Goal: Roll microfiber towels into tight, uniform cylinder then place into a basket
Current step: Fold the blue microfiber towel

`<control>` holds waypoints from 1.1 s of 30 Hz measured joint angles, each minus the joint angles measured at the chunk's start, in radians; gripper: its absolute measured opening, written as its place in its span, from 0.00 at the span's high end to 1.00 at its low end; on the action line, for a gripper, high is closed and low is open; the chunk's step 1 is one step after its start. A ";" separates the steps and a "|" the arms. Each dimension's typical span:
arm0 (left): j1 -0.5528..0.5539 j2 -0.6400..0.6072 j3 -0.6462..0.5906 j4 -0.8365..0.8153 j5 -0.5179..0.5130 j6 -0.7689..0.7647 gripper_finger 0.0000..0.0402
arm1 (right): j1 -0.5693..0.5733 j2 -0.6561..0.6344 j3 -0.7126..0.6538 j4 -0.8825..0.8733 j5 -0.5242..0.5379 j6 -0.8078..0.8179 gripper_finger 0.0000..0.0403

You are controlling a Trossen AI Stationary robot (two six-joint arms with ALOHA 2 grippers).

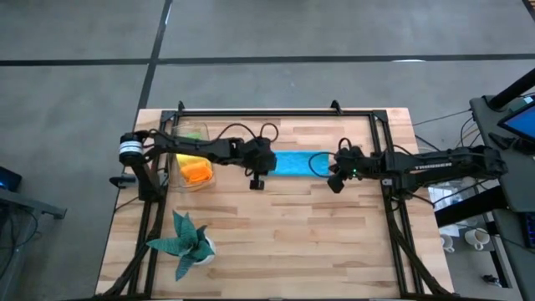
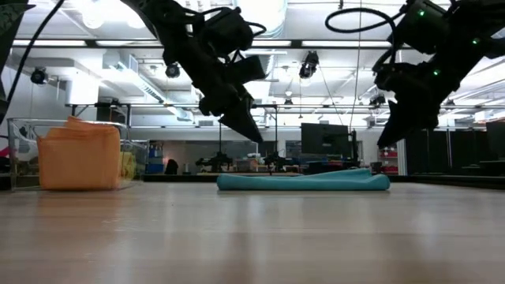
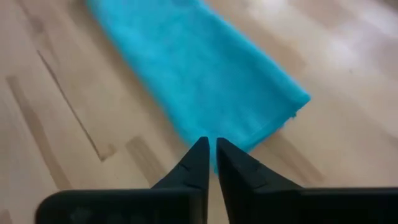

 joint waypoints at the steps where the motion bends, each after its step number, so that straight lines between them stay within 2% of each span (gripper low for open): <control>1: -0.008 0.000 -0.001 0.000 0.000 0.019 1.00 | 0.006 0.004 -0.005 0.004 -0.004 -0.004 0.93; 8: -0.034 -0.002 -0.020 -0.008 -0.031 0.018 1.00 | 0.047 0.045 -0.016 0.039 -0.007 -0.070 0.75; 11: -0.037 -0.004 -0.020 -0.072 -0.045 0.019 0.99 | 0.070 0.069 -0.011 0.044 -0.024 -0.120 0.66; 14: -0.038 -0.007 -0.015 -0.147 -0.060 0.024 0.93 | 0.087 0.095 0.002 0.043 -0.026 -0.151 0.58; 17: -0.039 -0.007 -0.015 -0.213 -0.061 0.025 0.82 | 0.090 0.120 0.016 0.044 -0.026 -0.164 0.53; 21: -0.040 0.009 -0.015 -0.246 -0.065 0.019 0.65 | 0.091 0.144 0.024 0.045 -0.026 -0.172 0.50; 25: -0.027 0.036 -0.005 -0.244 -0.132 0.019 0.51 | 0.091 0.157 0.024 0.046 -0.026 -0.178 0.50; 28: -0.005 0.059 0.018 -0.246 -0.146 0.019 0.46 | 0.091 0.159 0.024 0.043 -0.026 -0.178 0.50; 33: 0.011 0.107 0.051 -0.294 -0.139 0.026 0.45 | 0.091 0.158 0.024 0.042 -0.026 -0.181 0.50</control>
